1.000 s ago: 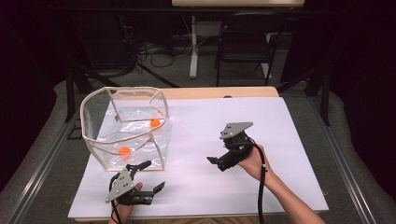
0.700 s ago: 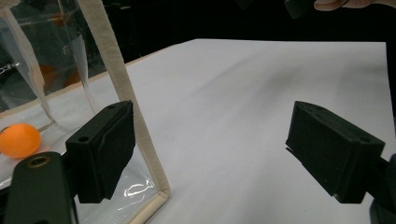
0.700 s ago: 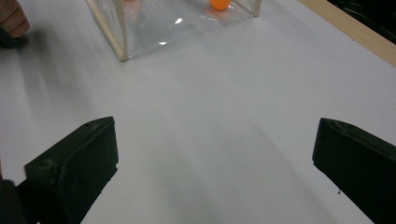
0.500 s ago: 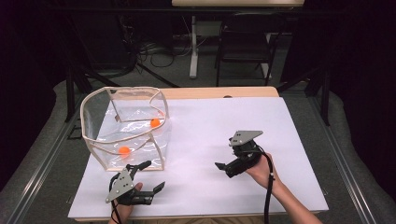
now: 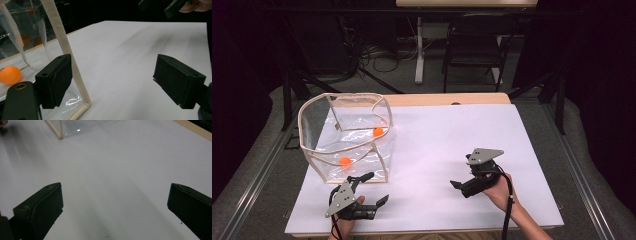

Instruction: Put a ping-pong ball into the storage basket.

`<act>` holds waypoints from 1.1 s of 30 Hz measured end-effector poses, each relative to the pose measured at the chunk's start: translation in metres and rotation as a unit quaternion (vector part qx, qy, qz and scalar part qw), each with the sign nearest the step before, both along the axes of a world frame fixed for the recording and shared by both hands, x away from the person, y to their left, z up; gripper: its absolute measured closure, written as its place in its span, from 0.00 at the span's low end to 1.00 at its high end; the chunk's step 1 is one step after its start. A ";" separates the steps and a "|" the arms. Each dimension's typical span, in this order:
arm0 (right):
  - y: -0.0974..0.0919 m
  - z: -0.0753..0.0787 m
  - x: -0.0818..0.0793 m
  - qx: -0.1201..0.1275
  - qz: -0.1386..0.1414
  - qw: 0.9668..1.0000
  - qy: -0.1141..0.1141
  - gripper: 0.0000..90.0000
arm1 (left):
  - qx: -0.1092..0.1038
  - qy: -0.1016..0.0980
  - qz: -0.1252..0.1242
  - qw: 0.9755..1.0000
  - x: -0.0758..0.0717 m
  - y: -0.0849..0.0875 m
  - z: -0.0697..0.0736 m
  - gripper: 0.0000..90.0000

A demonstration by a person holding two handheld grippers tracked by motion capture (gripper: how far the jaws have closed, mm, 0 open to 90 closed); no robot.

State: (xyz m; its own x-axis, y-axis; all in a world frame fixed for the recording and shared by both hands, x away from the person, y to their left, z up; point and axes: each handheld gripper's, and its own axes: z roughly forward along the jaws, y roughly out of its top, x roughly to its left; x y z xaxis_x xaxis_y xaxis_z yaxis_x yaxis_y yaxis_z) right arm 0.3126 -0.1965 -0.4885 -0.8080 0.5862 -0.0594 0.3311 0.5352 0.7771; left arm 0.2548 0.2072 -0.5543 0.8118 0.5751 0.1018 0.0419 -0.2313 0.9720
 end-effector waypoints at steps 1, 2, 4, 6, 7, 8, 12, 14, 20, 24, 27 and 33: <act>-0.002 -0.001 -0.001 0.001 -0.002 1.000 0.001 0.00 | 0.000 0.000 0.000 1.000 0.000 0.000 0.000 0.17; -0.003 -0.002 -0.002 0.001 -0.003 1.000 -0.001 0.00 | 0.000 0.000 0.000 1.000 0.000 0.000 0.000 0.17; -0.007 -0.003 -0.004 0.001 -0.008 1.000 -0.002 0.00 | 0.000 0.000 0.000 1.000 0.000 0.000 0.000 0.17; -0.010 -0.005 -0.006 0.004 -0.013 1.000 -0.005 0.00 | 0.000 0.000 0.000 1.000 0.000 0.000 0.000 0.17; -0.012 -0.006 -0.007 0.003 -0.015 1.000 -0.004 0.00 | 0.000 0.000 0.000 1.000 0.000 0.000 0.000 0.17; -0.014 -0.007 -0.008 0.005 -0.017 1.000 -0.005 0.00 | 0.000 0.000 0.000 1.000 0.000 0.000 0.000 0.17; -0.021 -0.011 -0.011 0.006 -0.025 1.000 -0.005 0.00 | 0.001 0.001 0.001 1.000 0.000 0.000 0.000 0.17; -0.024 -0.013 -0.013 0.007 -0.030 1.000 -0.007 0.00 | 0.000 0.000 0.001 1.000 0.000 0.000 0.000 0.17; -0.034 -0.018 -0.018 0.009 -0.040 0.999 -0.007 0.00 | 0.001 0.000 0.001 1.000 0.000 -0.001 0.000 0.17; -0.042 -0.023 -0.024 0.014 -0.049 0.999 -0.006 0.00 | 0.003 0.001 0.001 1.000 -0.001 0.000 0.001 0.17; -0.046 -0.025 -0.028 0.012 -0.055 0.998 -0.010 0.00 | 0.003 0.002 0.001 1.000 -0.001 -0.001 0.000 0.17; -0.053 -0.030 -0.034 0.028 -0.061 0.998 -0.013 0.00 | 0.005 0.005 0.002 1.000 0.000 0.000 0.000 0.17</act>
